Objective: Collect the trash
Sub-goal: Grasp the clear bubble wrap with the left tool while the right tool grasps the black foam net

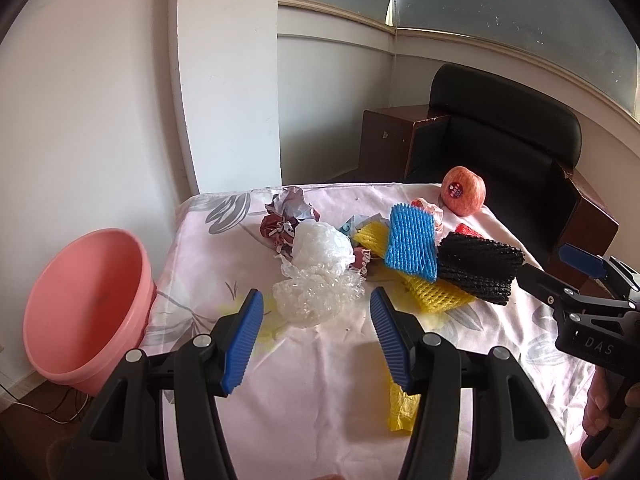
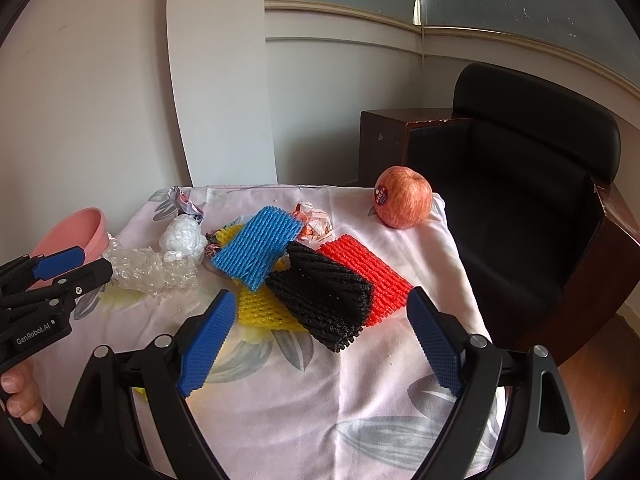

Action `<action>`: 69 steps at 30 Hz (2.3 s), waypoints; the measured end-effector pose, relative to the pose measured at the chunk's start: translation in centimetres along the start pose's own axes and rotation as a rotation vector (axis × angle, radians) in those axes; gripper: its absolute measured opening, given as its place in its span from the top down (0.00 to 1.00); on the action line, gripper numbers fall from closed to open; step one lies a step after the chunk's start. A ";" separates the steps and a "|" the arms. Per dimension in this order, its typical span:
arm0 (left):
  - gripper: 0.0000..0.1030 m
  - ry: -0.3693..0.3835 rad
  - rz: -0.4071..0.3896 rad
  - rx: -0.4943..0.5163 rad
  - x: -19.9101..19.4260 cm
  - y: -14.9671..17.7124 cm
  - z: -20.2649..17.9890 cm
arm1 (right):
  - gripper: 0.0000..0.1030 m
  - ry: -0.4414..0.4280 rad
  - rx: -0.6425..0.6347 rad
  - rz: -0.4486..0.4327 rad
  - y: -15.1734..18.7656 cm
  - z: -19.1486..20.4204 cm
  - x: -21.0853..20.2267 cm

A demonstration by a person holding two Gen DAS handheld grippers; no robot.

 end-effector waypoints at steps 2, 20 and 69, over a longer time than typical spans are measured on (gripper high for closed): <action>0.46 0.024 0.001 -0.001 -0.3 0.1 0.6 | 0.15 0.000 0.006 0.004 0.2 -0.2 0.0; 0.44 0.091 0.097 -0.016 3.4 -0.2 1.5 | 0.15 -0.079 -0.009 0.034 1.2 0.9 0.9; 0.83 0.000 -0.109 -0.198 -7.2 -4.3 13.1 | 0.88 -0.324 -0.065 -0.085 -10.4 8.6 0.9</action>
Point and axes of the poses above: each gripper's, at about its wrist camera, not at the fingertips, and x roughly the way its jaws point, z to its left, y to its underside, the point moved 4 cm from there along x, roughly the way its jaws point, and after that the axes turned 11 degrees about -x, right-handed, at the moved point
